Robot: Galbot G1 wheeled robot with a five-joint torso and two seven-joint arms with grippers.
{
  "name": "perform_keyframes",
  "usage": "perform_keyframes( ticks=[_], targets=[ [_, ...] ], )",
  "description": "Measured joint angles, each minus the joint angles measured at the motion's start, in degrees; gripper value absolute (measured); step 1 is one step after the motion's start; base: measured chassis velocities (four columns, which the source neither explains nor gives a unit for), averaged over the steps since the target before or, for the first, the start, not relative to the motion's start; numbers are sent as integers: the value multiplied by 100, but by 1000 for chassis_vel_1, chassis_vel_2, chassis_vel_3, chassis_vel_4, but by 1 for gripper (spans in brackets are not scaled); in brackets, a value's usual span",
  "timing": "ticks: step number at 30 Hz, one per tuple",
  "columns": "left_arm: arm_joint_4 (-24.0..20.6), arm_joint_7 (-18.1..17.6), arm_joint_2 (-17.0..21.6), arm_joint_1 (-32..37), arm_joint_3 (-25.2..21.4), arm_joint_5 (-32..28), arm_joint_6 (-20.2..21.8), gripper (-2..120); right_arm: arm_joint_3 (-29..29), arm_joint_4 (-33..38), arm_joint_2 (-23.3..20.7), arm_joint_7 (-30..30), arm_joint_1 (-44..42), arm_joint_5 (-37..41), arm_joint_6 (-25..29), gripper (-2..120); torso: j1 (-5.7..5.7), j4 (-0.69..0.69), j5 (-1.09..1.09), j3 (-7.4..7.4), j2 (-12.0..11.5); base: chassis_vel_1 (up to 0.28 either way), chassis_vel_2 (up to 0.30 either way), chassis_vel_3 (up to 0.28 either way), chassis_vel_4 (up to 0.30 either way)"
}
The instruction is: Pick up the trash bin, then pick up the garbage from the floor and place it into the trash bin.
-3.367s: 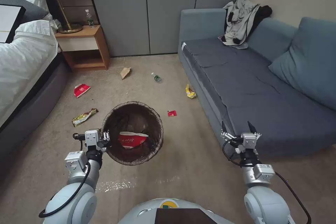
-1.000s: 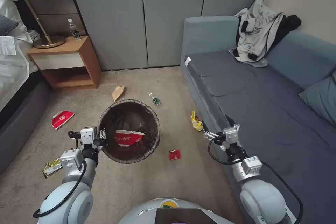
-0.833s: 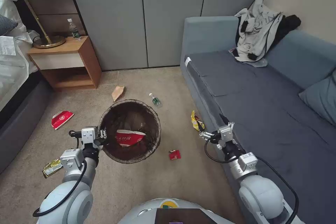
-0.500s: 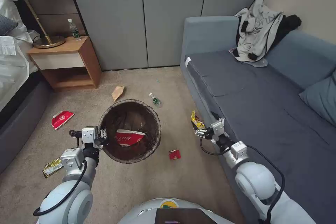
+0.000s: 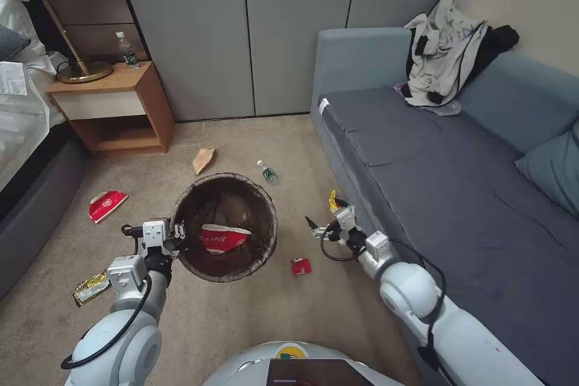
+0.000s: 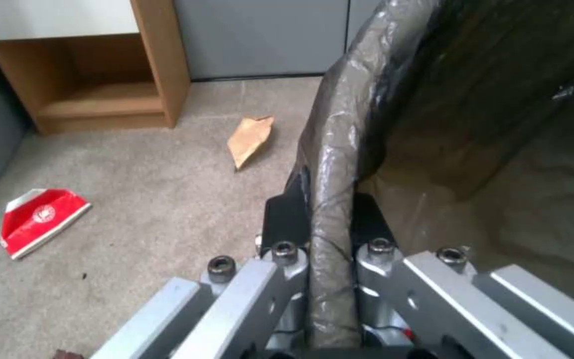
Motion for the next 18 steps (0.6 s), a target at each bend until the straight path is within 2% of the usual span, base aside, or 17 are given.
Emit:
perform_keyframes(
  ticks=[2,9,18],
  targets=[
    [18,0,10,-1,-1,-4,-2,0,-295,-230,54,66,293,8,-39,100,0,0,0,0,0,0,0,0,0],
    [50,-5,13,-9,7,-9,-10,0,-659,-744,128,142,661,6,-62,100,0,0,0,0,0,0,0,0,0],
    [65,-5,36,-38,19,-31,-14,0,-1003,-1113,-35,131,869,467,-323,100,0,-1,0,0,0,0,0,0,0]
  ],
)
